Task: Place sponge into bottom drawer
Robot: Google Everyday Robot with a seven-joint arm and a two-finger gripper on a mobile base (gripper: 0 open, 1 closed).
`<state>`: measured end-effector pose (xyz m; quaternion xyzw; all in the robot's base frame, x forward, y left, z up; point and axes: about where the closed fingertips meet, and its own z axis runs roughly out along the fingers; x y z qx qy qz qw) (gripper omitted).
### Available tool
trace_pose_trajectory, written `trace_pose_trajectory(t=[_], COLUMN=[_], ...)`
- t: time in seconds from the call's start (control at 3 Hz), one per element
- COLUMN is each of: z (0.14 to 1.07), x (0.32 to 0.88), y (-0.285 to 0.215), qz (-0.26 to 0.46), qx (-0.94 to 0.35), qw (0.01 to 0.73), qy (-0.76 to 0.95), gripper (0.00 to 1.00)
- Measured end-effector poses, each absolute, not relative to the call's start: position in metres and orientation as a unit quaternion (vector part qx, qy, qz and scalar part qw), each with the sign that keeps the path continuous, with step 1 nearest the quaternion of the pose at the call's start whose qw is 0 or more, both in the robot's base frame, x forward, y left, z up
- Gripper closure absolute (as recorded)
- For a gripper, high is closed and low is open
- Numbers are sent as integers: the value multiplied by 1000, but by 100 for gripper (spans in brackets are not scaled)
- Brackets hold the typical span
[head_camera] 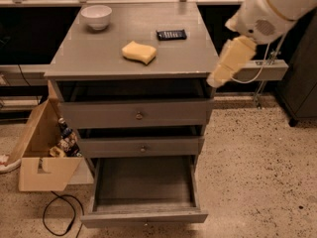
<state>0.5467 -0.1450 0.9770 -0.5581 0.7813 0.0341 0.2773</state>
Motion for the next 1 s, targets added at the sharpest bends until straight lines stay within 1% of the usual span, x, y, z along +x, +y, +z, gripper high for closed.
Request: trace_pose_trajectory(t=[0.67,1.0], z=[973,943], x=[565,613], y=[-135,-105], qz=[48,108], qx=[-549,-520], qw=[294,320], qy=[781,785], gripper=[0,0])
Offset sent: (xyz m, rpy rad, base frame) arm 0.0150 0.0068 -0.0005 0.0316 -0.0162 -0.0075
